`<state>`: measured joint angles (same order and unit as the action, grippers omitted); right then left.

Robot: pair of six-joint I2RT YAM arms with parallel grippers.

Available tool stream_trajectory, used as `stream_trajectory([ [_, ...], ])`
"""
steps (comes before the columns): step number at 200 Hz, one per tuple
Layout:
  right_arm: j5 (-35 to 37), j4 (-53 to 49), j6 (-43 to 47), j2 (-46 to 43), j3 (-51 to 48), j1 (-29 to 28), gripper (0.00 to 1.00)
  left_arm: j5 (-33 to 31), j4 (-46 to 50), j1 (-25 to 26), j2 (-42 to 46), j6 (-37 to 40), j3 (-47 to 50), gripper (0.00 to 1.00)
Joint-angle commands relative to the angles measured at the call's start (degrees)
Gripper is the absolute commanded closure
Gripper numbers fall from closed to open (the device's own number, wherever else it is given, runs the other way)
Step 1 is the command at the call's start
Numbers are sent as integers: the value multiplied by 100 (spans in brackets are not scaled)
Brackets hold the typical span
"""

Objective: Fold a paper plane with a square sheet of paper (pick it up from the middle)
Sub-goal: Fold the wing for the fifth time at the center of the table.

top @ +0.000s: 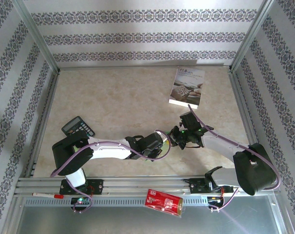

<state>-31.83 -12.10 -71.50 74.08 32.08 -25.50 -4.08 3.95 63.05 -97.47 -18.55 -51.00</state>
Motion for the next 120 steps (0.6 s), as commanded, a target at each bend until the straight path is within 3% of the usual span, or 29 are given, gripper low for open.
stream_trajectory([
  [1, 30, -36, 202, -58, -8, 160, 89, 239, -287, 37, -17, -387, 180, 96],
  [120, 45, -988, 1614, -722, 44, 843, 77, 1138, -1704, -206, -169, -1642, 816, 99],
])
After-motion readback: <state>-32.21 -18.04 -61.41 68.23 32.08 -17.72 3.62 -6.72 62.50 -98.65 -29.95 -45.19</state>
